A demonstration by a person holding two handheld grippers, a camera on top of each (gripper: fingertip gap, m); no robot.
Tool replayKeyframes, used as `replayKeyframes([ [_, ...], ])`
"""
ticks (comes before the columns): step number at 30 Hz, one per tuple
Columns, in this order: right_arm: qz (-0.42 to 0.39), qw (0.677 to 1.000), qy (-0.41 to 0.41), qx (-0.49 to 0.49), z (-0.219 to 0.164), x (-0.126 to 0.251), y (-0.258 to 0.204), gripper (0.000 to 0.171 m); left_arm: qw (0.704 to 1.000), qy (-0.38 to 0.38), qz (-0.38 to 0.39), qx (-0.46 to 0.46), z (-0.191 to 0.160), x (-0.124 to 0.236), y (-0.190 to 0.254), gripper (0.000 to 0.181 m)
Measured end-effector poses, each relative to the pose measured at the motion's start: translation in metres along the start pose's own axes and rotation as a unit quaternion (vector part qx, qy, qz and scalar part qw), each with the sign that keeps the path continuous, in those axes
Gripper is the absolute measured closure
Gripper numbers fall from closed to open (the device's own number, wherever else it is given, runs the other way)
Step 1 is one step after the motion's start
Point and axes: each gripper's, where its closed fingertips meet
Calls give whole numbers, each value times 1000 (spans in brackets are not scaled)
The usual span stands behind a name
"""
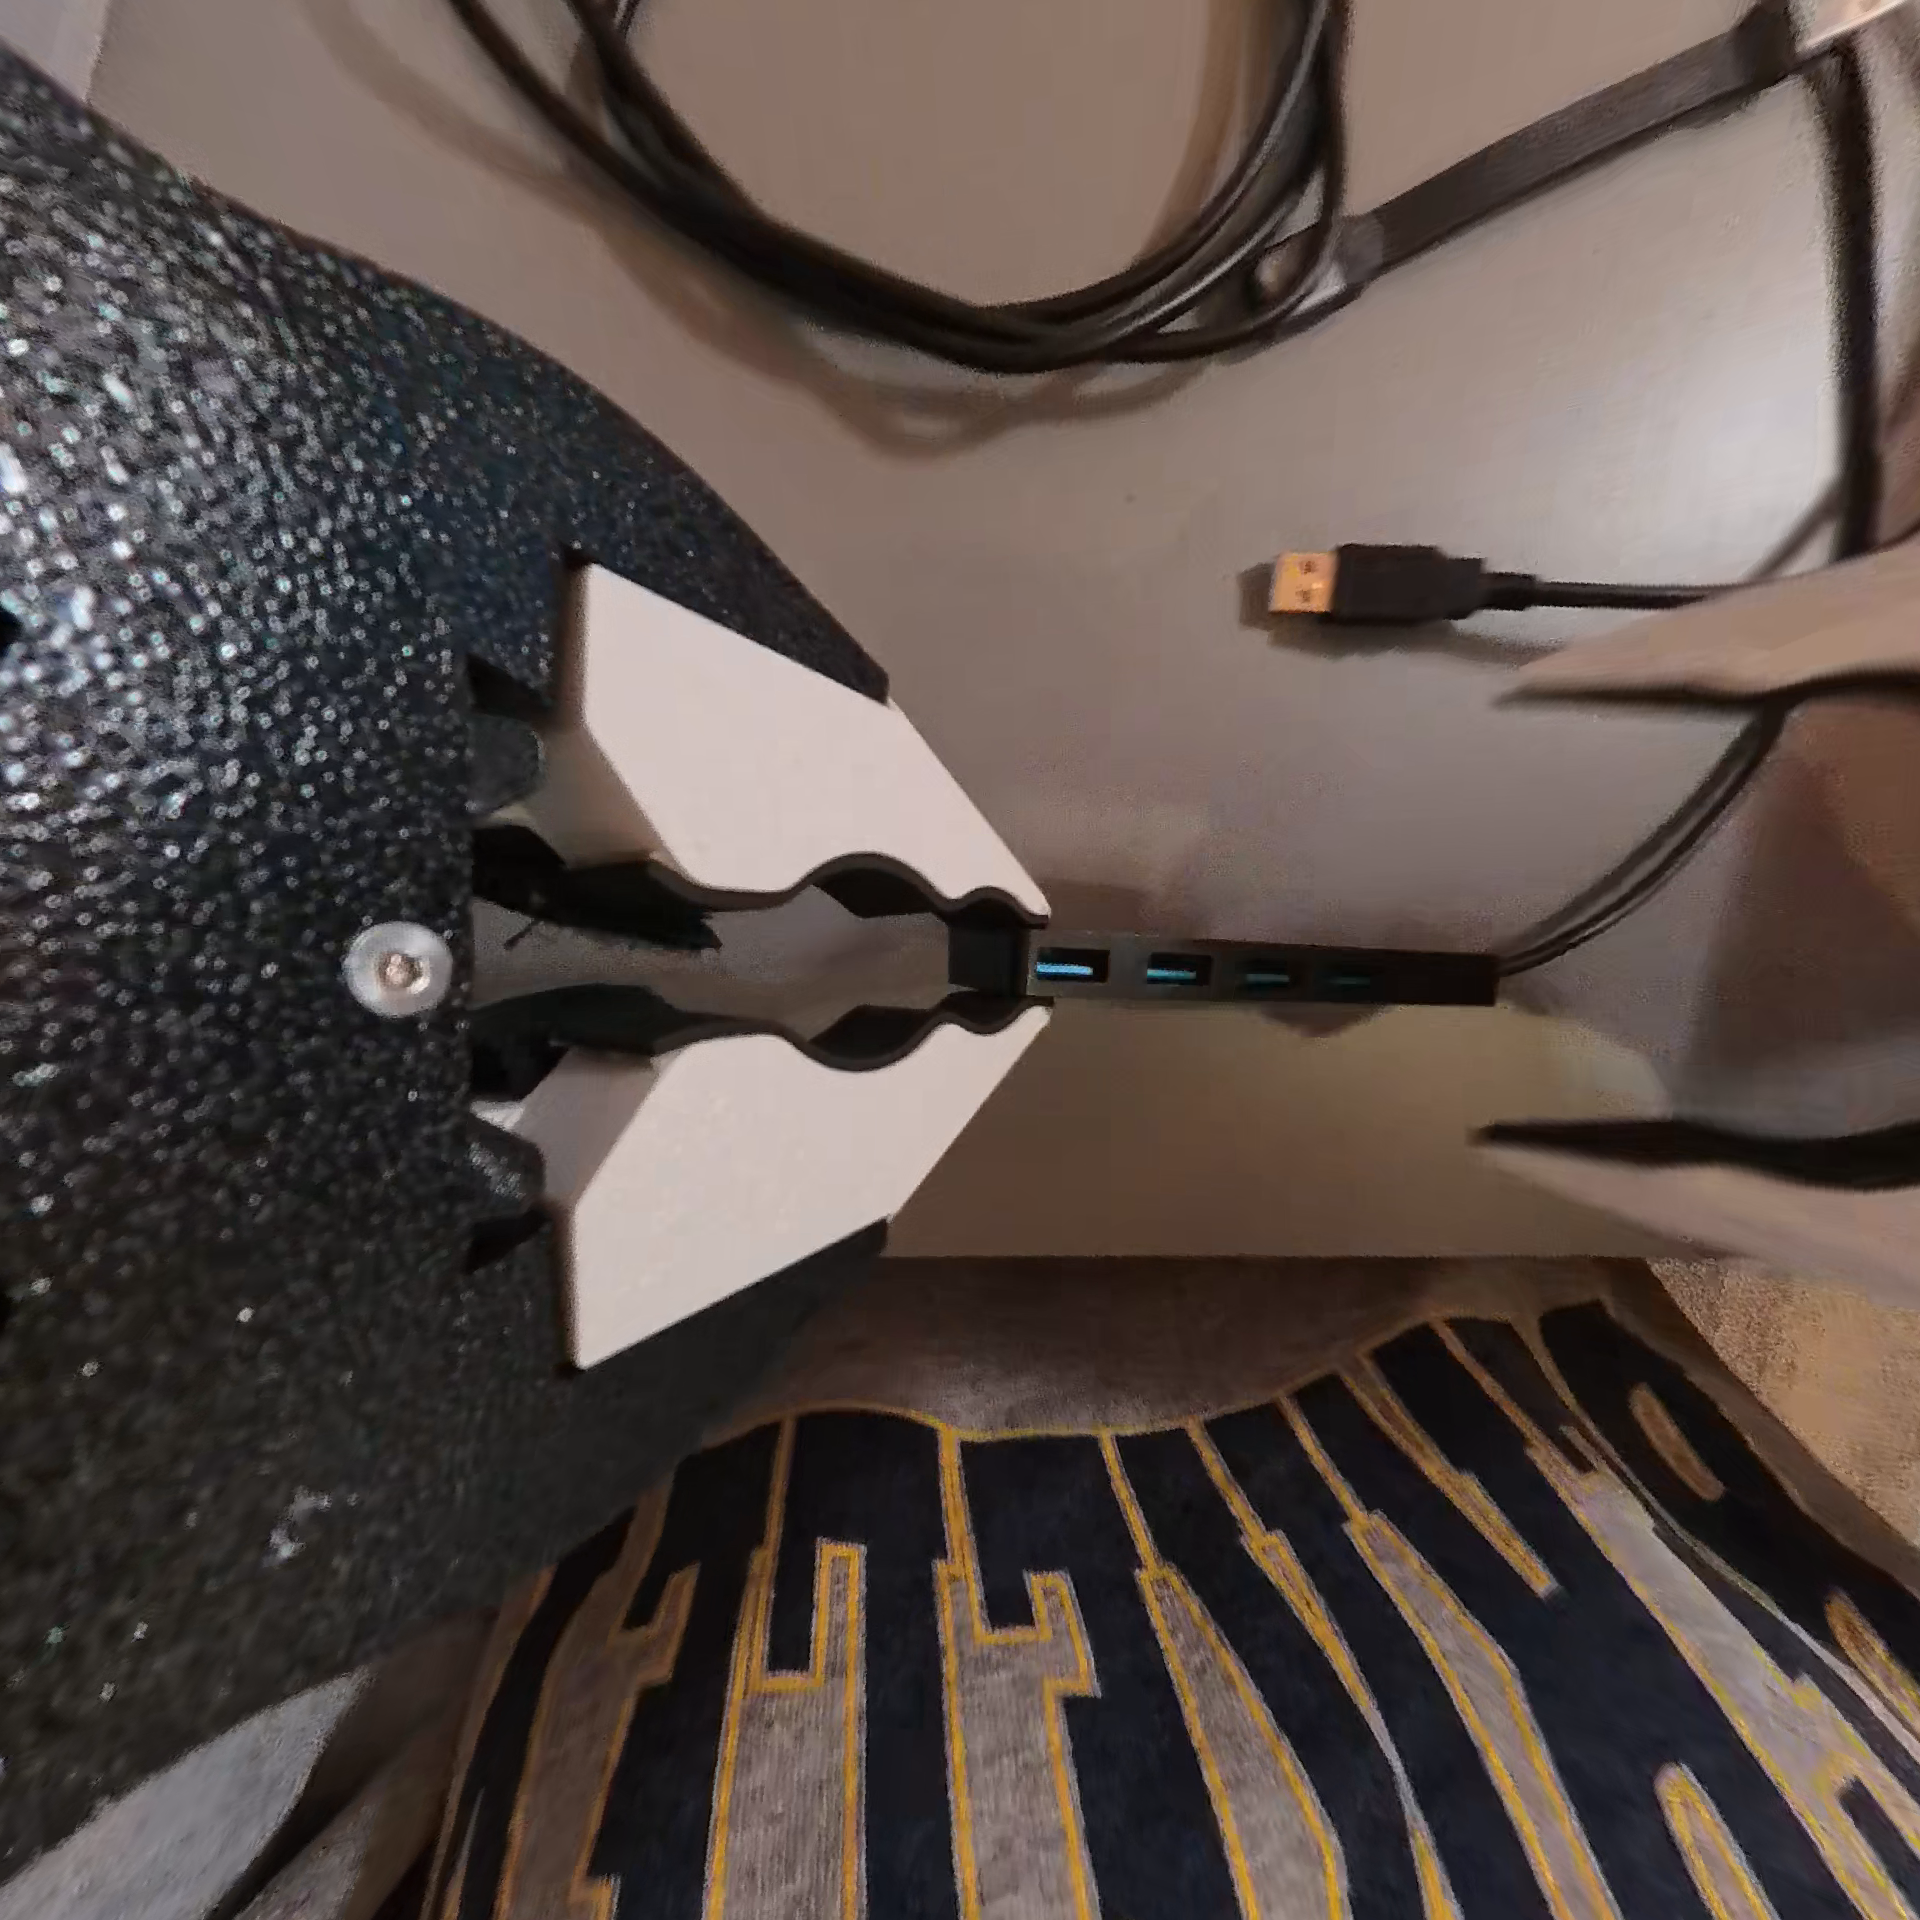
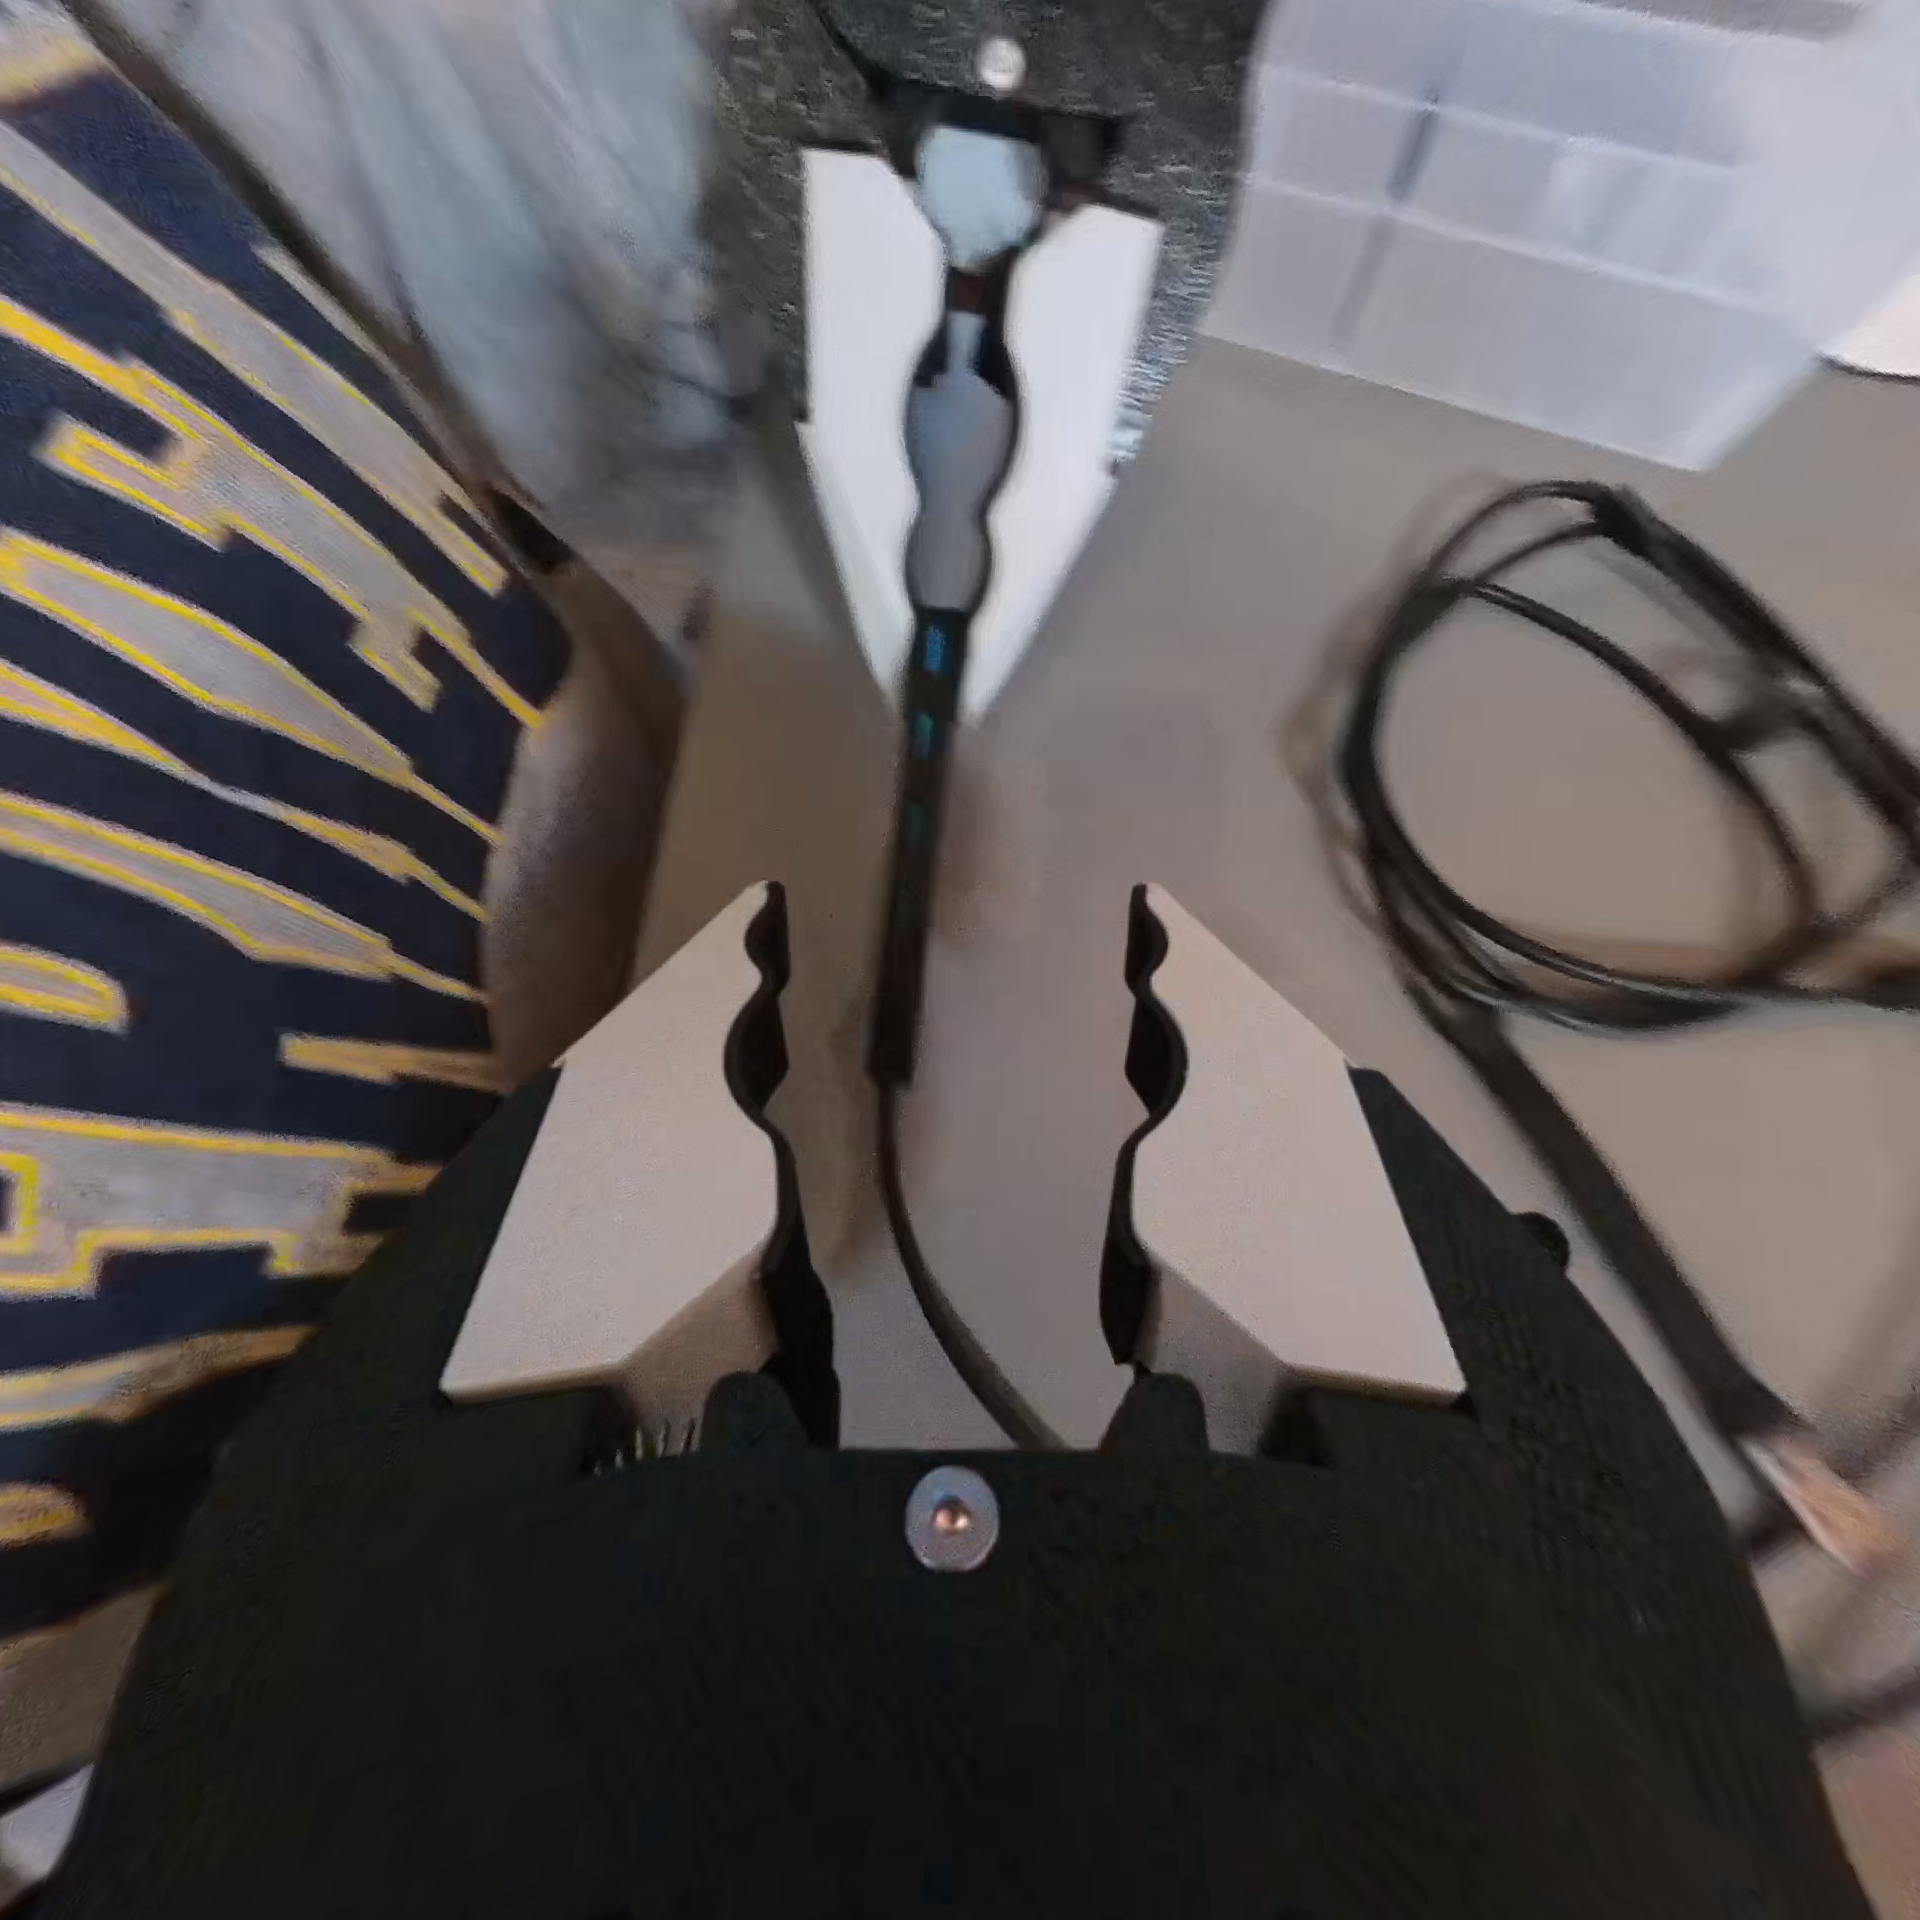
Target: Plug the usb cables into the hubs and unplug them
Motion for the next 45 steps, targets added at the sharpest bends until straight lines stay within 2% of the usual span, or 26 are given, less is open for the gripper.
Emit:
replayKeyframes([
  [2,15,999,-27,-7,-1,-19,-10,118,1000,6,9,-18,12,5,-1,172],
  [3,11,999,-48,2,-6,-28,-13,132,1000,13,15,-24,18,8,-1,172],
  [4,-1,998,-55,14,-8,-34,-13,154,999,26,21,-28,24,11,-3,172],
  [5,-27,998,-52,19,-8,-36,-7,160,998,37,32,-27,28,14,-5,172],
  [6,-50,998,-44,7,-7,-35,0,161,997,55,56,-13,32,17,-13,171],
  [7,-59,998,-25,-19,-5,-31,7,162,993,95,69,13,40,23,-19,161],
  [8,-50,997,12,-50,2,-25,10,163,982,162,79,54,52,33,-27,152],
  [11,32,980,142,-138,26,-5,6,163,929,347,21,129,72,66,-29,124],
  [13,53,963,207,-163,38,5,8,163,894,421,-34,151,77,74,-25,135],
  [16,82,936,287,-188,53,16,9,163,849,489,-134,149,83,71,-15,149],
  [19,89,926,305,-202,55,12,10,163,815,534,-179,139,88,72,-9,157],
  [21,92,930,297,-195,54,5,6,163,809,544,-176,138,89,71,-11,166],
  [24,64,939,281,-187,51,-1,8,161,825,528,-137,151,85,65,-19,172],
  [25,59,944,274,-176,49,-1,8,154,829,520,-130,160,83,65,-21,172],
  [26,53,949,266,-159,46,2,7,136,829,514,-129,178,80,66,-24,172],
  [27,42,955,257,-143,42,8,10,125,826,511,-130,197,75,68,-28,172],
  [29,-11,967,227,-112,28,22,26,121,821,498,-138,243,63,70,-35,172],
  [32,-102,989,83,-65,-16,18,56,122,821,446,-176,312,44,58,-43,172],
  [34,-87,995,-13,-54,-42,2,60,123,814,425,-206,337,36,50,-46,172],
  [36,-64,994,-72,-59,-59,-13,62,124,807,416,-237,345,33,45,-46,172],
  [39,-35,993,-92,-67,-65,-30,64,129,803,403,-268,348,32,37,-44,172],
  [41,-32,994,-86,-64,-62,-33,66,141,797,401,-286,349,33,33,-43,172],
  [42,-31,994,-87,-60,-61,-34,67,155,794,405,-291,347,34,34,-44,172],
  [45,-55,995,-75,-22,-54,-34,70,156,785,420,-312,331,37,43,-43,173],
])
Point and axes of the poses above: each gripper's, where its closed fingertips meet, x back along the fingers, z out of its top, y = z × x across the jaws, and after that the axes turned 11 degrees about -y, right-handed
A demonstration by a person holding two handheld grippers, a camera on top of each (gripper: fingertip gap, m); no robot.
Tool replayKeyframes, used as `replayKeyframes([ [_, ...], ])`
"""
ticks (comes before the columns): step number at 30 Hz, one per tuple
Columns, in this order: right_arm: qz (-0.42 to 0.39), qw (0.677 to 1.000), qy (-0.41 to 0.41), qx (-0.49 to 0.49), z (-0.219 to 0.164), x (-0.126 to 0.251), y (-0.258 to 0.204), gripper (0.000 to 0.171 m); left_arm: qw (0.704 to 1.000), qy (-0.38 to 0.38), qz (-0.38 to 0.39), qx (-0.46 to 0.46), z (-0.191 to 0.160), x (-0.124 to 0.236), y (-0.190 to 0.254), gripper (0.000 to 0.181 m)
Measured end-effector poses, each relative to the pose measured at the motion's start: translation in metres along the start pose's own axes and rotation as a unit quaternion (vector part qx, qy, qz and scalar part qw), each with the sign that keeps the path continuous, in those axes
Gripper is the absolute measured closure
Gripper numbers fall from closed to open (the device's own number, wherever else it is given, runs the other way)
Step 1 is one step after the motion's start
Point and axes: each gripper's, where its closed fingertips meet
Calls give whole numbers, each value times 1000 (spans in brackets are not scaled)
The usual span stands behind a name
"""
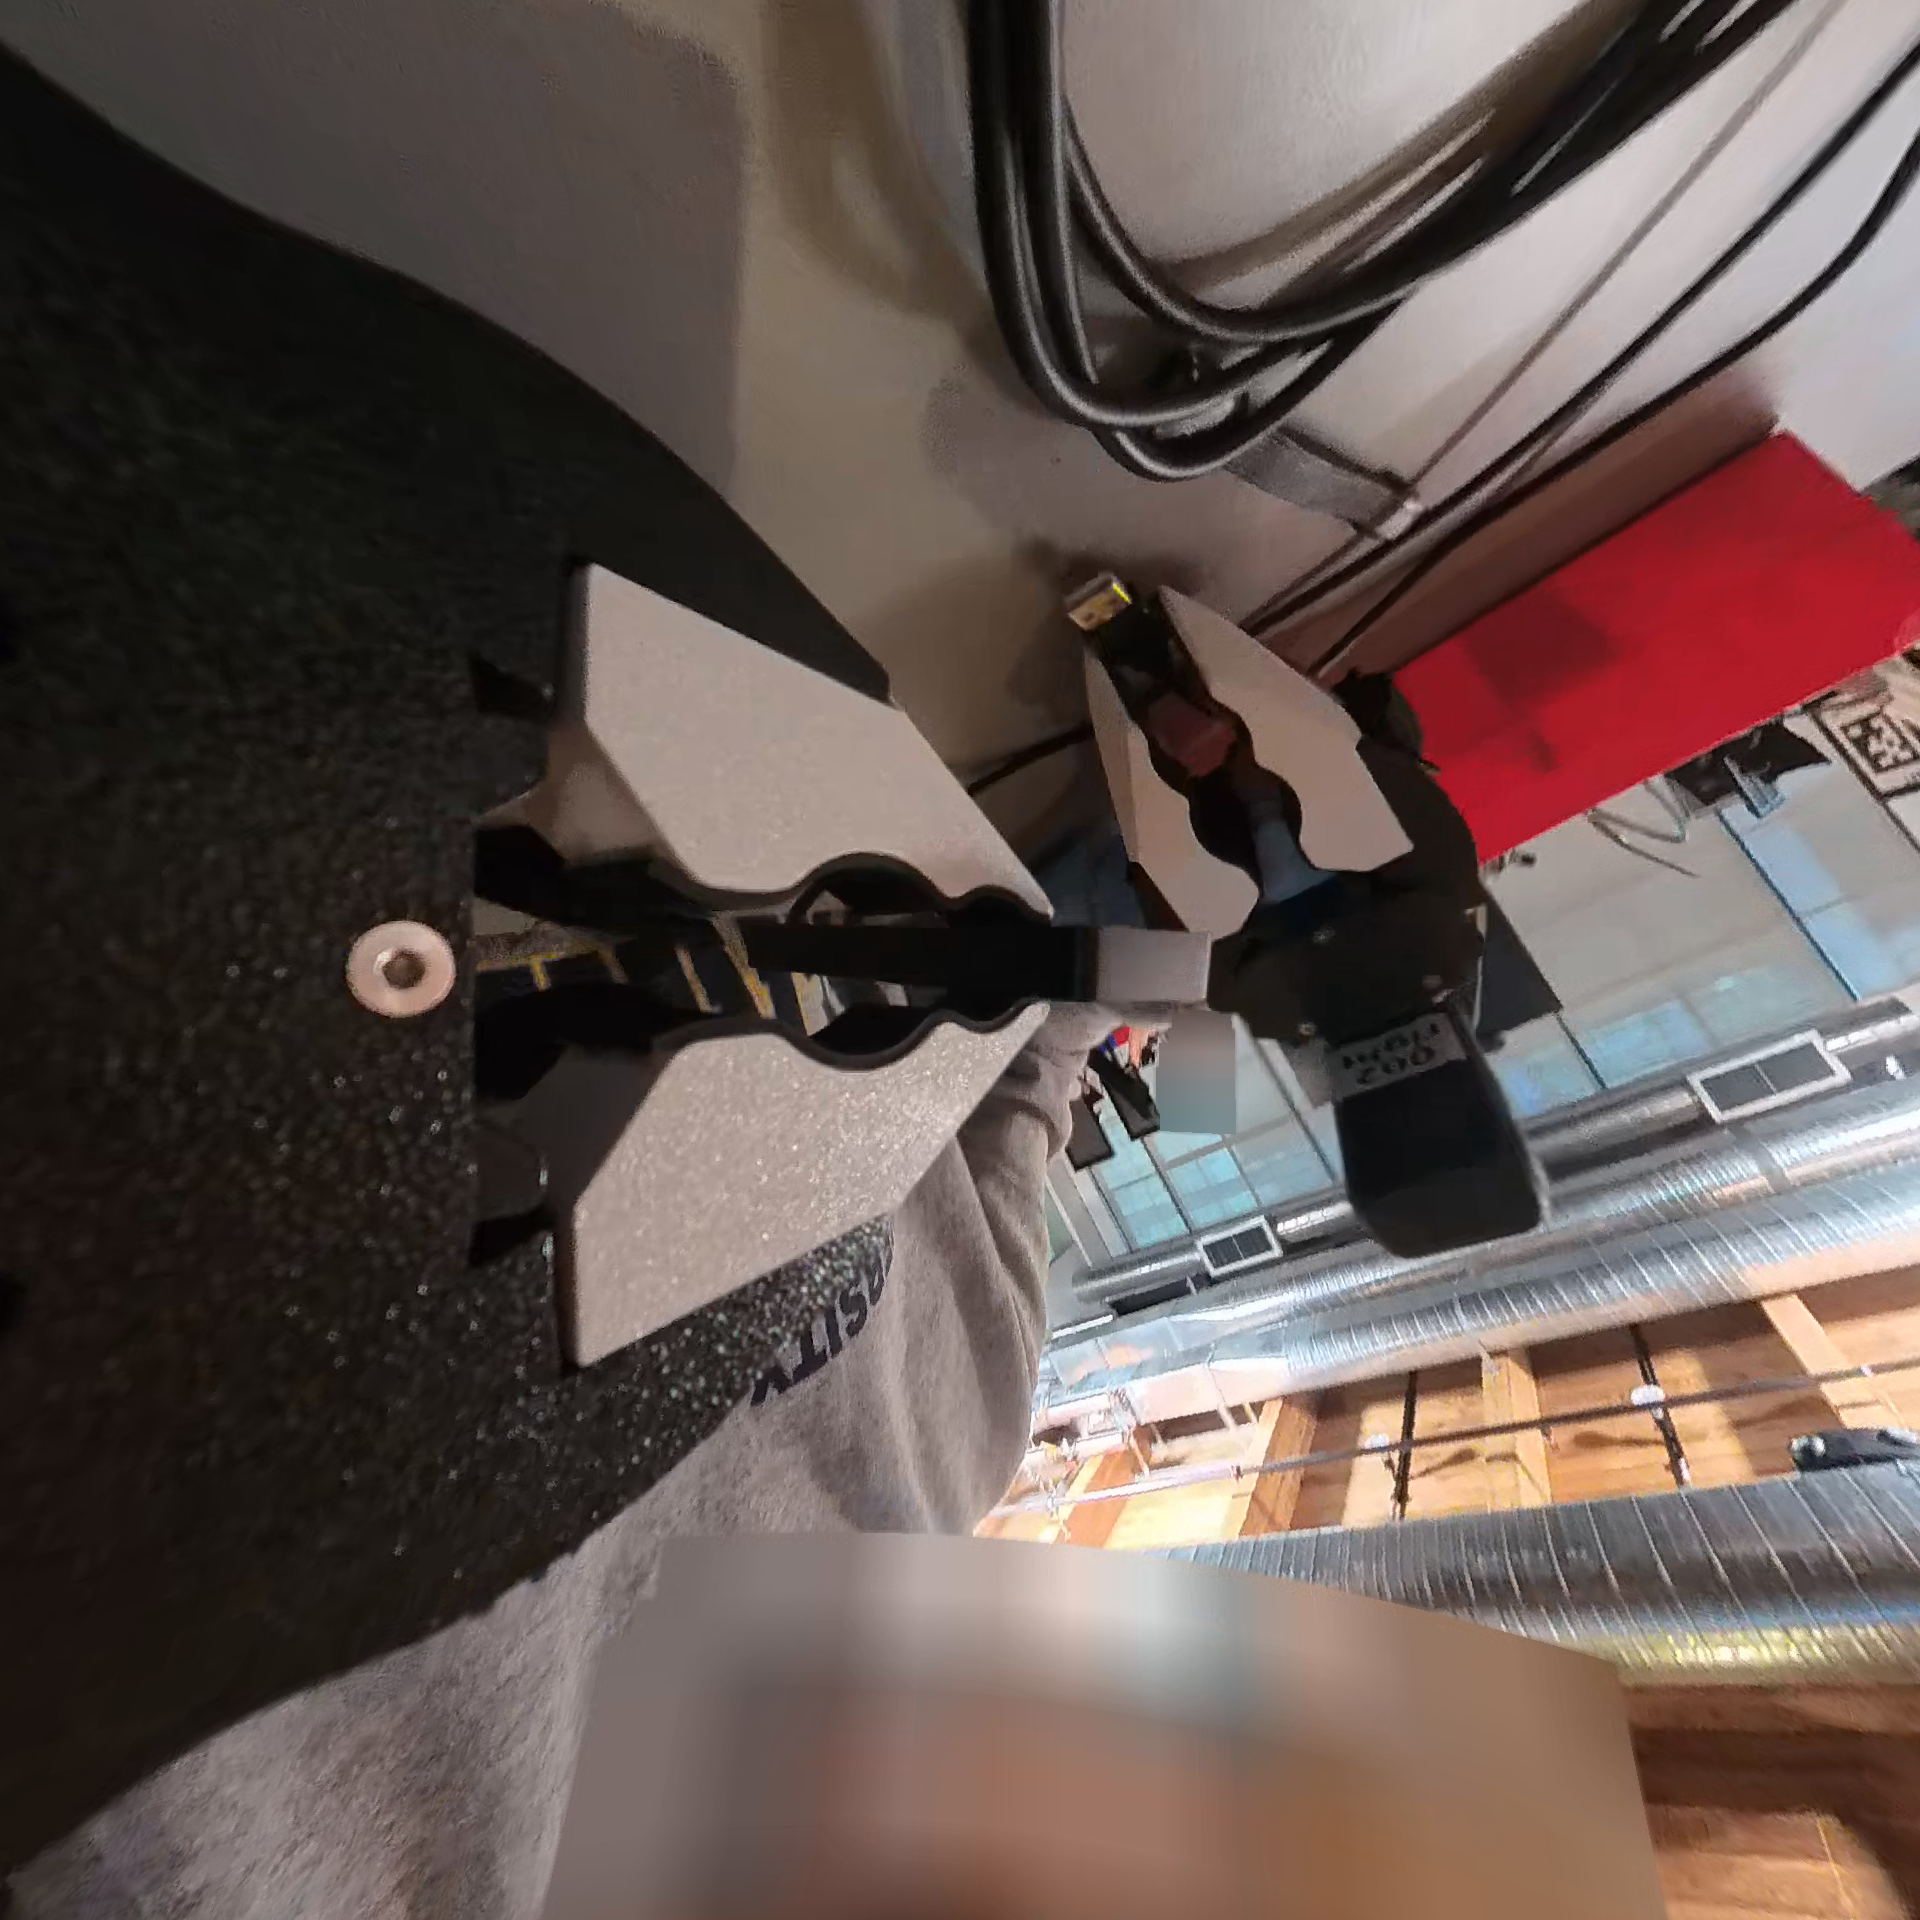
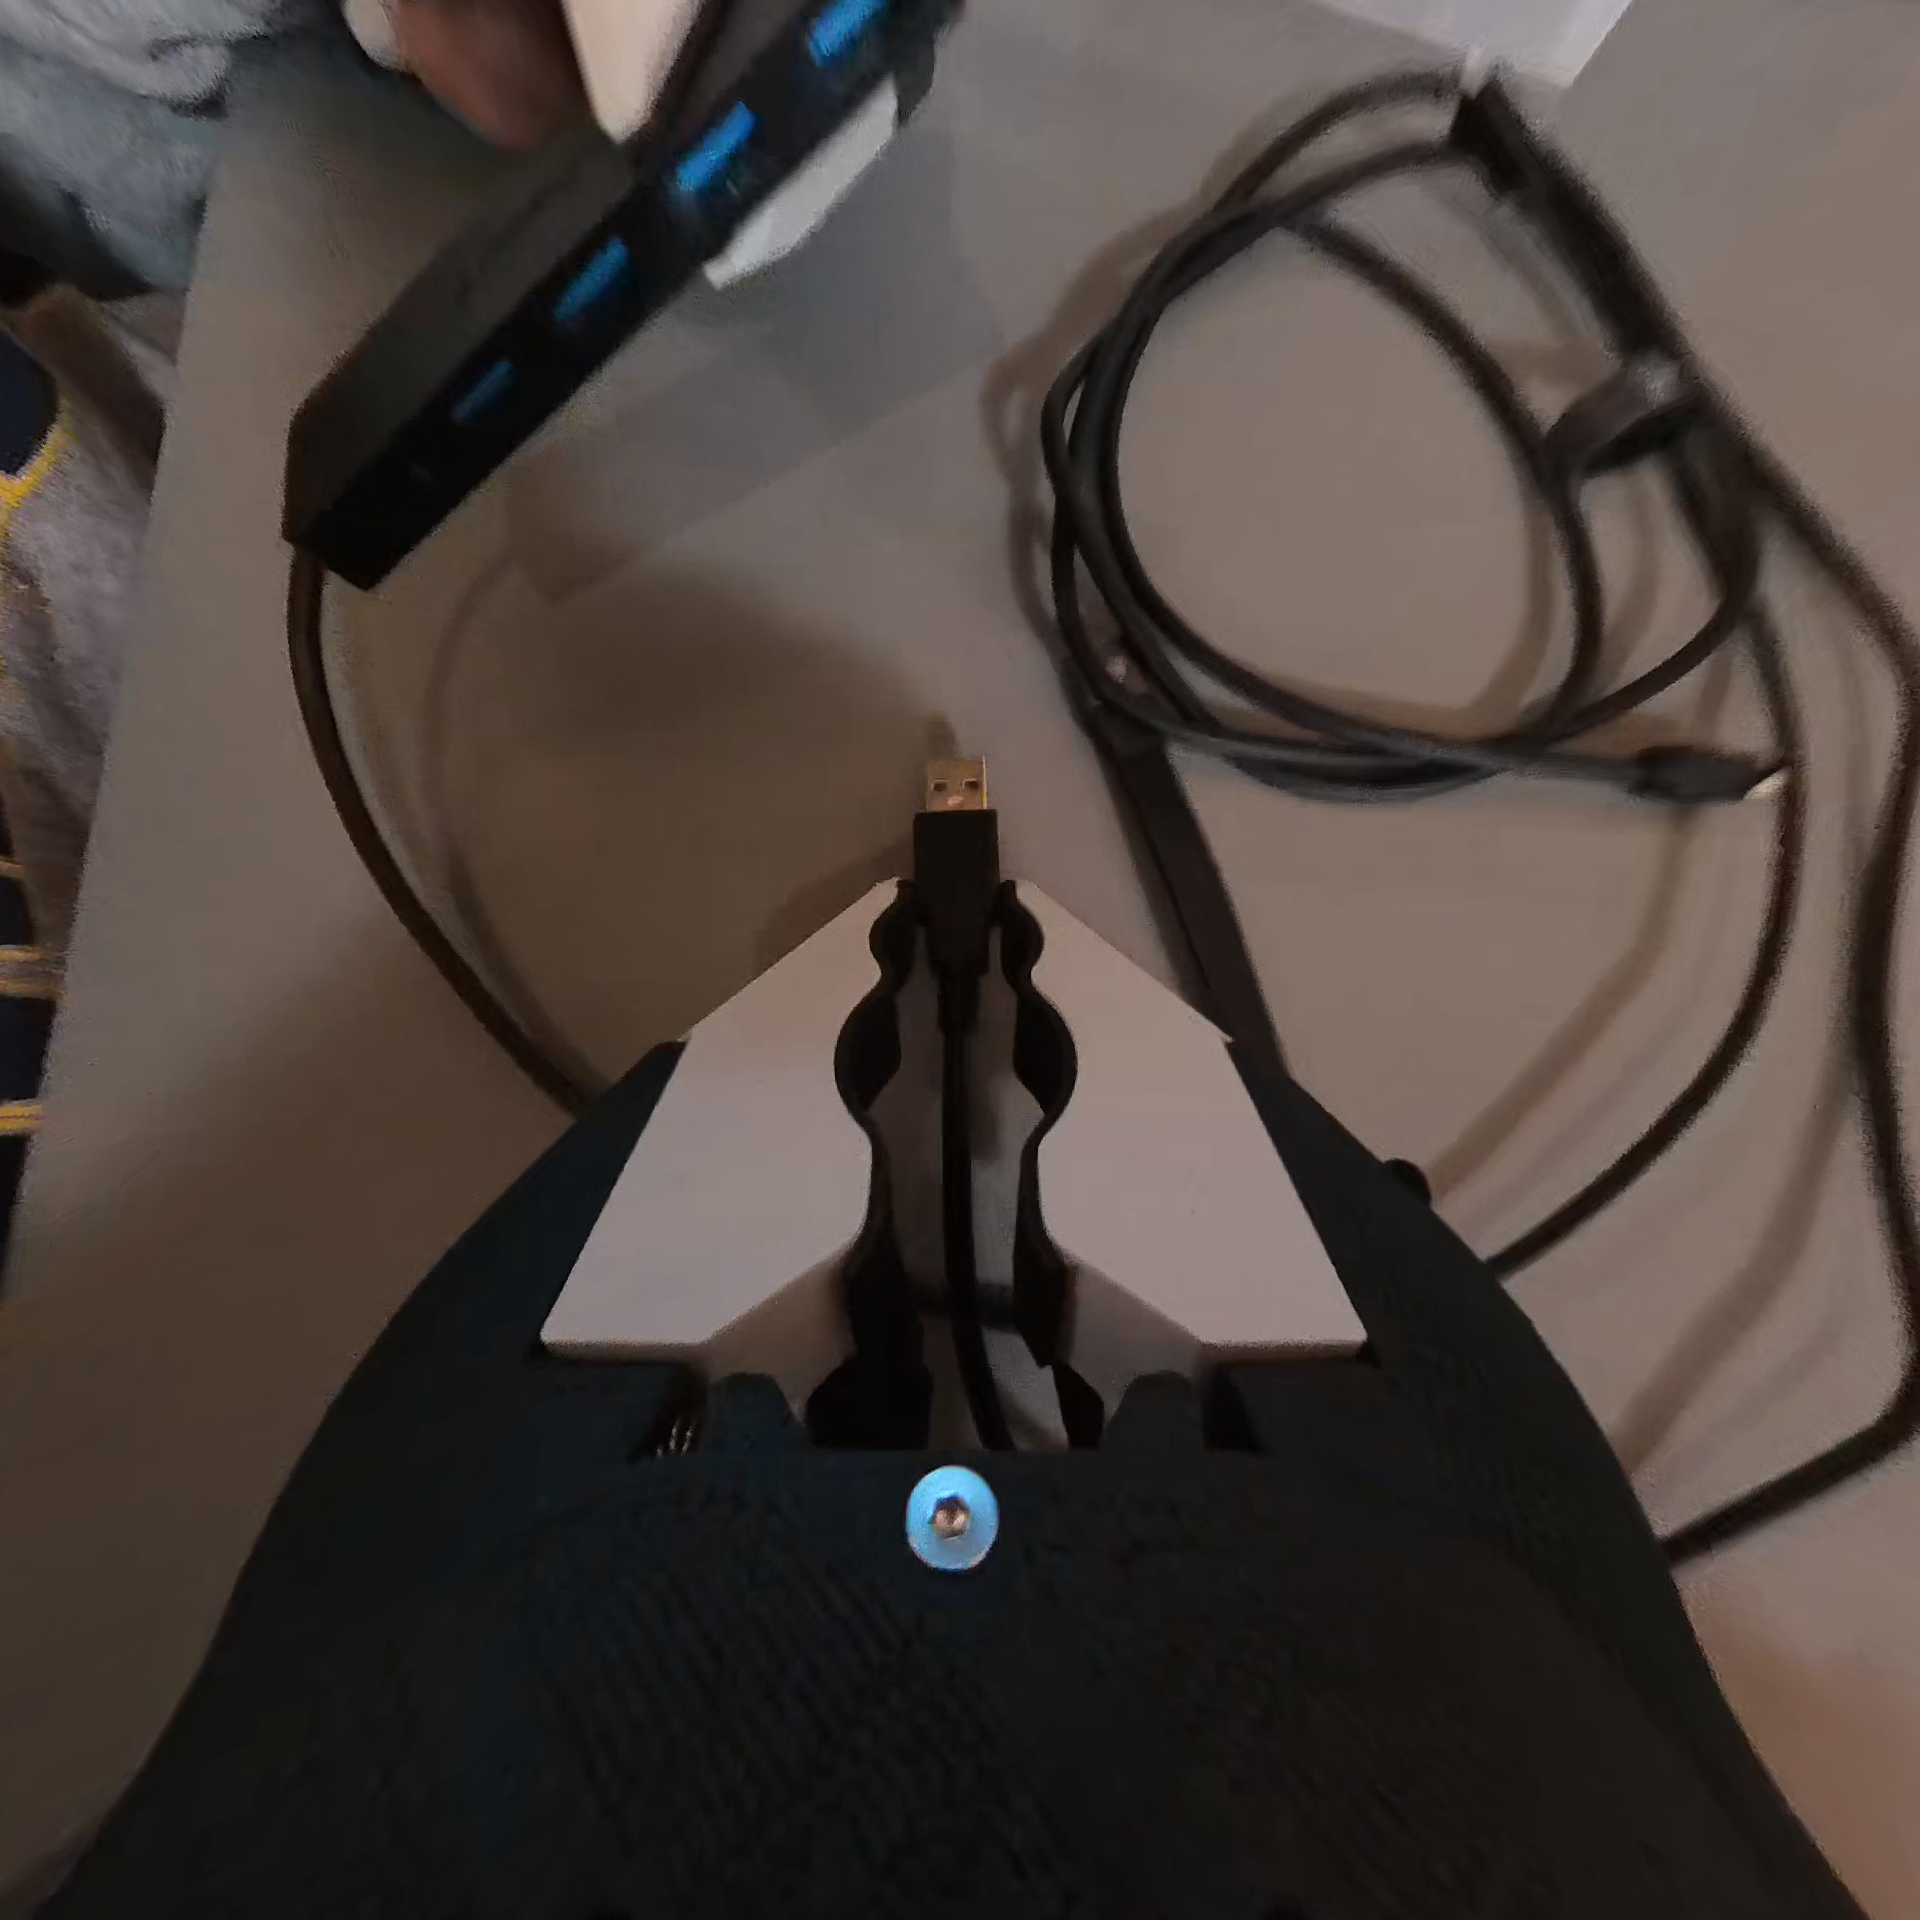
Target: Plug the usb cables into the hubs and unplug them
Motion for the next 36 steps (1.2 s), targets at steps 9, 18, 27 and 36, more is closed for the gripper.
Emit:
replayKeyframes([
  [9,-197,959,91,182,78,64,4,157,995,22,-53,-83,23,4,15,172],
  [18,-243,928,6,283,65,52,-1,157,988,-35,52,-139,13,-10,-6,173],
  [27,-232,928,-16,290,56,43,-2,157,988,-51,62,-129,12,-11,-14,172],
  [36,-213,938,0,273,57,44,-3,157,987,-52,70,-131,12,-11,-16,172],
])
Point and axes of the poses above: each gripper's, where its closed fingertips meet, x back along the fingers, z out of its top, y = z × x across the jaws, and after that the axes turned 11 degrees about -y, right-handed
